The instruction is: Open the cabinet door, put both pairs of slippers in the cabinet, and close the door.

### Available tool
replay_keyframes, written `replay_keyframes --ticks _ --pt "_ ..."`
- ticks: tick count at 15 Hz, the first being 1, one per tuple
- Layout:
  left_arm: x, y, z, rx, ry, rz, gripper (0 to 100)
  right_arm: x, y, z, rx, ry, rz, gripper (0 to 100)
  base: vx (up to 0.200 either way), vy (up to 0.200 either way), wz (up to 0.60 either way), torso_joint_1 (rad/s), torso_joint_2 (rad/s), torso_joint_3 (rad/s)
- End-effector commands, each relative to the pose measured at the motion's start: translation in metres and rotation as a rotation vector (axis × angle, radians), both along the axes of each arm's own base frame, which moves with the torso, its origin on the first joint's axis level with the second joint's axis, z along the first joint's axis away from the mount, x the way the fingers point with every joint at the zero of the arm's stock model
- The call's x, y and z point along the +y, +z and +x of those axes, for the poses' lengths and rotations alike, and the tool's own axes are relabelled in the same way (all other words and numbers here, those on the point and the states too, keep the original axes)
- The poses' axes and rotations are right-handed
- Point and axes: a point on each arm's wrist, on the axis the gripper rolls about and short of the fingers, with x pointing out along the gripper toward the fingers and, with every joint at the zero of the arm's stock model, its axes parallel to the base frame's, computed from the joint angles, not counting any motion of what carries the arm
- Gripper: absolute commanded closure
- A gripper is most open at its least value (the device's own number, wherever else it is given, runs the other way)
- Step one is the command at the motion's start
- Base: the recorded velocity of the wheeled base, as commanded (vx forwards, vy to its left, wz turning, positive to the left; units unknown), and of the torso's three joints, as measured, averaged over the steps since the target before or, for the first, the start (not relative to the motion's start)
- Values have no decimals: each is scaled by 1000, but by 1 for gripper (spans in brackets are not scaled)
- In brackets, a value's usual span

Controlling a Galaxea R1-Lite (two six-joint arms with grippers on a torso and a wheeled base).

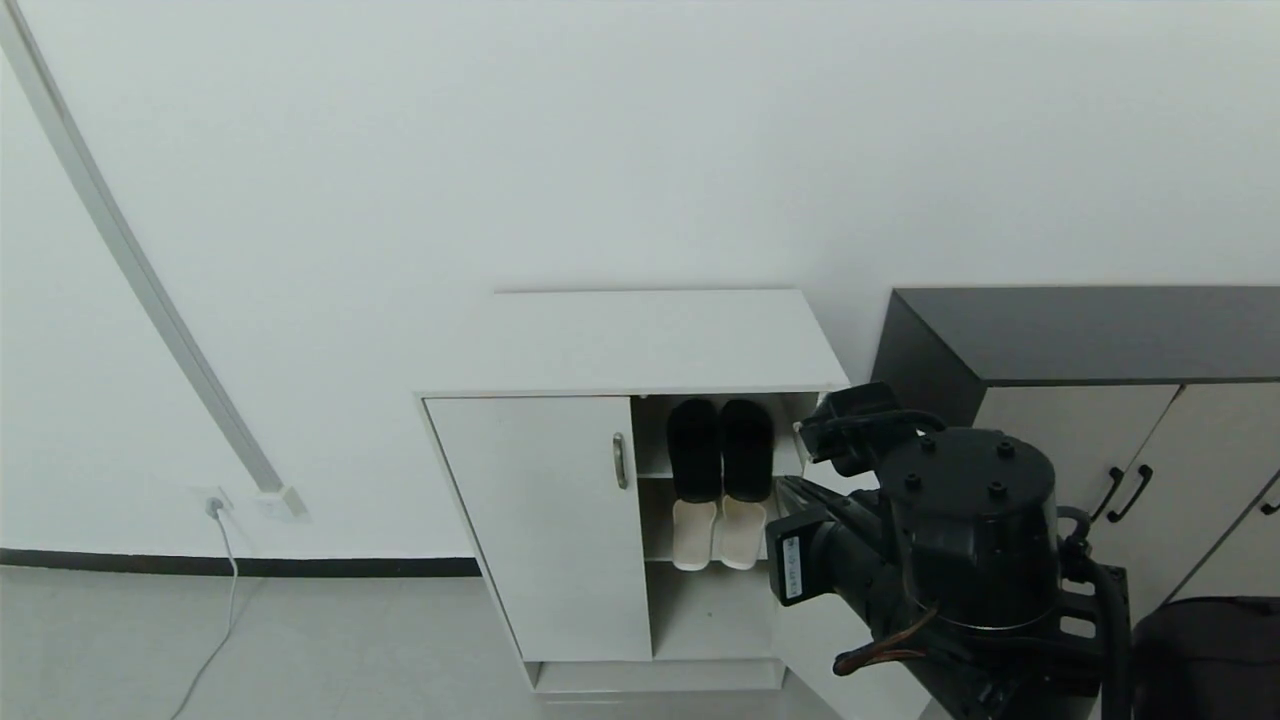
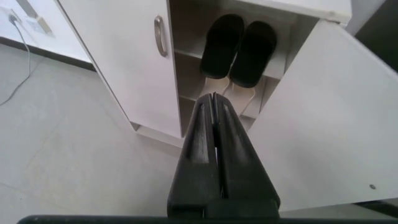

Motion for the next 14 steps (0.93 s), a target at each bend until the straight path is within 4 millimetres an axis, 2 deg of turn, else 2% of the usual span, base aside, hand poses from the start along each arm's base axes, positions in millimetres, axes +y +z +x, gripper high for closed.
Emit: replay_keyframes --ticks 1,4,6,11,14 --pt "0 0 0 0 0 0 100 1 -3 0 5 0 -9 100 0 0 0 242 -549 -310" --pt "0 0 0 0 0 0 100 0 -4 0 9 0 -14 100 0 0 0 185 -413 -233" --pt "0 0 0 0 0 0 100 0 -6 0 11 0 -18 100 0 0 0 31 -60 -33" --pt "0 0 0 0 -1 0 100 0 -6 1 12 -6 -19 100 0 0 -600 7 -9 -6" --pt "0 0 0 0 0 0 100 -7 -3 12 -2 -46 -3 100 0 0 0 0 0 0"
